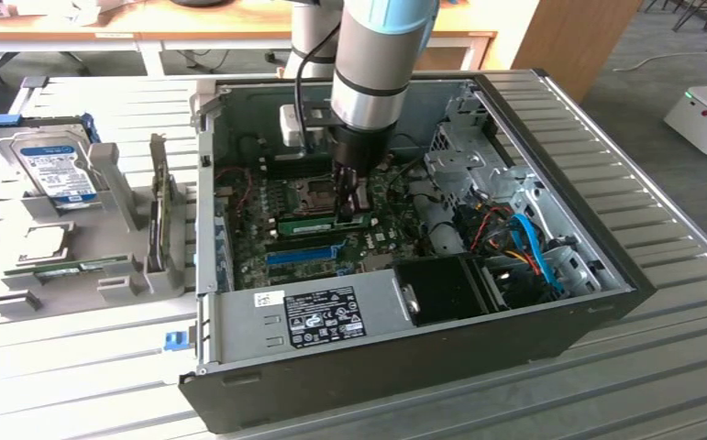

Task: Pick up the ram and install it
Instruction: 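Insert the ram into the slot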

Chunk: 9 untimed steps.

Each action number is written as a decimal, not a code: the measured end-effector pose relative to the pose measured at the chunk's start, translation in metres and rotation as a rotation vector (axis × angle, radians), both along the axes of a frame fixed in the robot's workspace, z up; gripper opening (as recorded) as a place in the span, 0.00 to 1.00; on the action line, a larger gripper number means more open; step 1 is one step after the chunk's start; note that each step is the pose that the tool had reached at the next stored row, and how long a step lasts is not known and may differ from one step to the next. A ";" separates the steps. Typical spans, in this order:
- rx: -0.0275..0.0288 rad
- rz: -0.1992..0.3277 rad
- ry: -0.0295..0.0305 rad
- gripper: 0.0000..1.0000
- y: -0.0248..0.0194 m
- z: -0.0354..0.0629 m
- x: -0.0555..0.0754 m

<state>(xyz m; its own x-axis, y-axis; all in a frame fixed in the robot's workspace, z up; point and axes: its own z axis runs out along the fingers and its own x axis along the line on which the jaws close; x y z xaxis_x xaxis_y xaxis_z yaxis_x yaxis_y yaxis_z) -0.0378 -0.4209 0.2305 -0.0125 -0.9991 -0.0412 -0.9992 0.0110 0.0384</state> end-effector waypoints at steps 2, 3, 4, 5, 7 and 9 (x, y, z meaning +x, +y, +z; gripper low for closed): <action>-0.0001 0.000 0.0001 0.25 0.0000 0.0038 0.000; 0.0001 0.000 0.0001 0.25 0.0000 0.0055 0.000; 0.0000 0.000 0.0001 0.25 0.0000 0.0075 0.000; 0.0000 0.000 0.0001 0.25 0.0000 0.0096 0.000; 0.0000 0.000 0.0002 0.25 0.0000 0.0143 0.000; 0.0000 0.000 0.0003 0.25 0.0000 0.0194 0.000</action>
<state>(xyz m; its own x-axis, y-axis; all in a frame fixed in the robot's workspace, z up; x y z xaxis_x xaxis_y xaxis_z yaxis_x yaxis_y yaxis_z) -0.0378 -0.4209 0.2500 -0.0125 -0.9991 -0.0412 -0.9992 0.0109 0.0387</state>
